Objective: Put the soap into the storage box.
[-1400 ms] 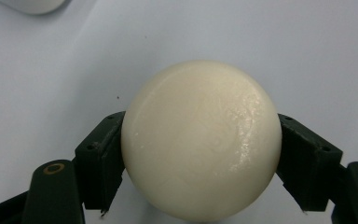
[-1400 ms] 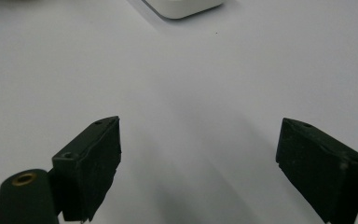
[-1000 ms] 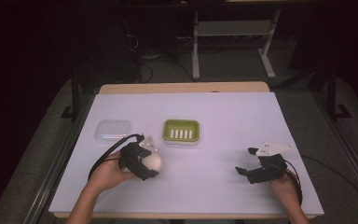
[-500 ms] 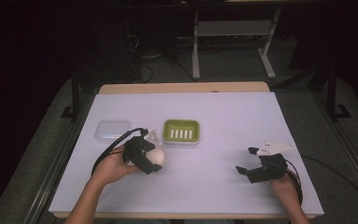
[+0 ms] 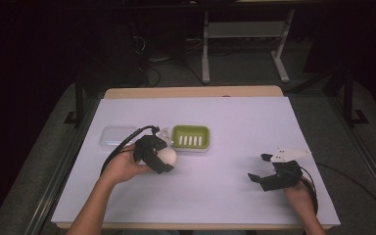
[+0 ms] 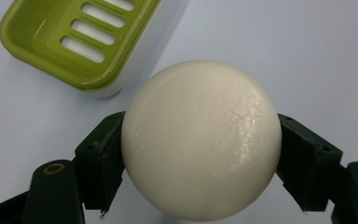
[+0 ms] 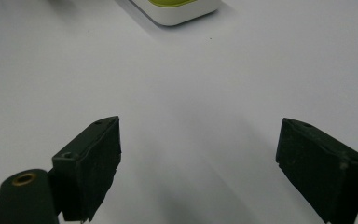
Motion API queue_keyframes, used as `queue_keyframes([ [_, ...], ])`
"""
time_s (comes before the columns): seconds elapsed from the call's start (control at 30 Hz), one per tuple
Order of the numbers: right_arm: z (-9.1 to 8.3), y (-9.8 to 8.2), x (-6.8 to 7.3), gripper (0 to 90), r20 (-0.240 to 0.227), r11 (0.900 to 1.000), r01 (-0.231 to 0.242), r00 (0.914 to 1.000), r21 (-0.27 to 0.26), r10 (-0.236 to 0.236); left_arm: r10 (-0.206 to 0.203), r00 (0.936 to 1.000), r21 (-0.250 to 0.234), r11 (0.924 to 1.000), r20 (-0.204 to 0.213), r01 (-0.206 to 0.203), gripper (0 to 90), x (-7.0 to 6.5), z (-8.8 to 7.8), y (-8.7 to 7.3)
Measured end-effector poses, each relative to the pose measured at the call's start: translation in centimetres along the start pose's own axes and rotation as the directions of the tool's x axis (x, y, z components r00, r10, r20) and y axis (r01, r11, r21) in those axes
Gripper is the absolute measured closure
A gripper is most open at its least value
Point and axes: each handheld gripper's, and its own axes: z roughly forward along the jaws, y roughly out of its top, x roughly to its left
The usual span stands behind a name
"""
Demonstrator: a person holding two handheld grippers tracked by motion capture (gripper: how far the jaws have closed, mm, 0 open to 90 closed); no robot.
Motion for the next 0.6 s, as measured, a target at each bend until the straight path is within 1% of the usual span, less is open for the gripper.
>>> queue_keyframes([
  [0.03, 0.0, 0.0, 0.0, 13.2, 0.000, 1.000, 0.000, 1.0000, 0.000, 0.000, -0.009, 1.0000, -0.006, 0.9999, 0.000, 0.009, 24.8, 0.0, 0.0, 0.1],
  [0.07, 0.0, 0.0, 0.0, 13.2, 0.000, 1.000, -0.001, 1.0000, -0.001, 0.001, -0.005, 1.0000, 0.001, 1.0000, 0.002, 0.005, 24.8, 0.1, 0.0, 0.2],
  [0.1, 0.0, 0.0, 0.0, 13.2, 0.000, 1.000, -0.001, 1.0000, -0.001, 0.001, -0.009, 1.0000, -0.006, 0.9999, -0.001, 0.009, 24.8, 0.2, 0.1, 0.3],
  [0.13, 0.0, 0.0, 0.0, 13.2, 0.000, 1.000, -0.002, 1.0000, -0.001, 0.002, -0.001, 1.0000, 0.004, 1.0000, 0.000, 0.001, 24.8, 0.3, 0.0, 0.4],
  [0.2, 0.0, 0.1, 0.0, 13.2, -0.002, 1.000, -0.002, 1.0000, -0.002, 0.002, -0.011, 0.9999, -0.004, 0.9999, 0.003, 0.011, 24.8, 0.5, 0.0, 0.7],
  [0.23, 0.0, 0.1, 0.0, 13.2, -0.002, 1.000, -0.002, 1.0000, -0.002, 0.002, -0.011, 0.9999, -0.004, 0.9999, 0.003, 0.011, 24.8, 0.5, 0.0, 0.7],
  [0.27, 0.0, 0.1, 0.0, 13.2, -0.001, 1.000, 0.008, 1.0000, -0.001, -0.008, -0.009, 1.0000, 0.001, 1.0000, 0.003, 0.009, 24.8, 0.6, 0.0, 0.8],
  [0.3, 0.0, 0.1, 0.0, 13.2, -0.001, 1.000, 0.008, 1.0000, -0.001, -0.008, -0.004, 1.0000, 0.003, 1.0000, 0.002, 0.004, 24.8, 0.7, 0.0, 0.9],
  [0.4, 0.1, 0.1, 0.1, 13.2, -0.003, 1.000, 0.008, 1.0000, -0.002, -0.008, -0.013, 0.9999, -0.002, 0.9999, 0.008, 0.013, 24.8, 0.9, 0.1, 1.3],
  [0.43, 0.1, 0.1, 0.1, 13.2, -0.003, 1.000, 0.008, 1.0000, -0.002, -0.008, -0.004, 1.0000, 0.000, 1.0000, 0.004, 0.004, 24.8, 1.1, 0.2, 1.3],
  [0.47, 0.1, 0.1, 0.1, 13.2, -0.003, 1.000, 0.008, 1.0000, -0.002, -0.008, -0.008, 1.0000, -0.002, 1.0000, 0.005, 0.008, 24.8, 1.1, 0.2, 1.4],
  [0.57, 0.0, 0.1, 0.1, 13.2, -0.005, 1.000, 0.006, 1.0000, -0.002, -0.006, -0.020, 0.9997, -0.008, 0.9998, 0.016, 0.020, 24.8, 1.5, 0.4, 1.8],
  [0.6, 0.1, 0.1, 0.1, 13.2, -0.004, 1.000, 0.009, 1.0000, 0.000, -0.009, -0.015, 0.9996, 0.000, 0.9999, 0.022, 0.015, 24.8, 1.7, 0.4, 1.9],
])
